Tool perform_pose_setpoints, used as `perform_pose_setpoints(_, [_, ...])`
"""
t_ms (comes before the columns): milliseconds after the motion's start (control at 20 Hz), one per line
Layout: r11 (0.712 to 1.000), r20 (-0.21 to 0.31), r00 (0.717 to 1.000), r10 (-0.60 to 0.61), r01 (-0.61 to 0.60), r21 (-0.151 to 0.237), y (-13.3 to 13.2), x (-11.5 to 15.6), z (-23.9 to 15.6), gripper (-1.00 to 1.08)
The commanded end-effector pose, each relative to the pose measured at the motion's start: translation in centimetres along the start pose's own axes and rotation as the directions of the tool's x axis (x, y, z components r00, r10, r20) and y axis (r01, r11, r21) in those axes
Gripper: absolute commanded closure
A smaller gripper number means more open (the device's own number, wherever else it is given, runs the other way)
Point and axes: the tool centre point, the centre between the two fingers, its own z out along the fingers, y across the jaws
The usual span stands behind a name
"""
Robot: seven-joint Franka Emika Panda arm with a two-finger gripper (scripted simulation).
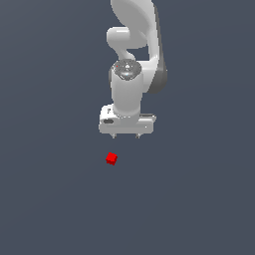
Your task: Pick up the red cube and move it to a goal position.
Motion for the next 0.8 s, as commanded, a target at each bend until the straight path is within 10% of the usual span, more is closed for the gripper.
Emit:
perform_pose_setpoints(0, [1.0,0.0,1.0,0.0,0.0,0.0,0.0,0.0,0.0,-0.92])
perform_pose_setpoints(750, [0.991,0.001,0.991,0.134,-0.134,0.004,2.8,1.5,6.2,-0.92])
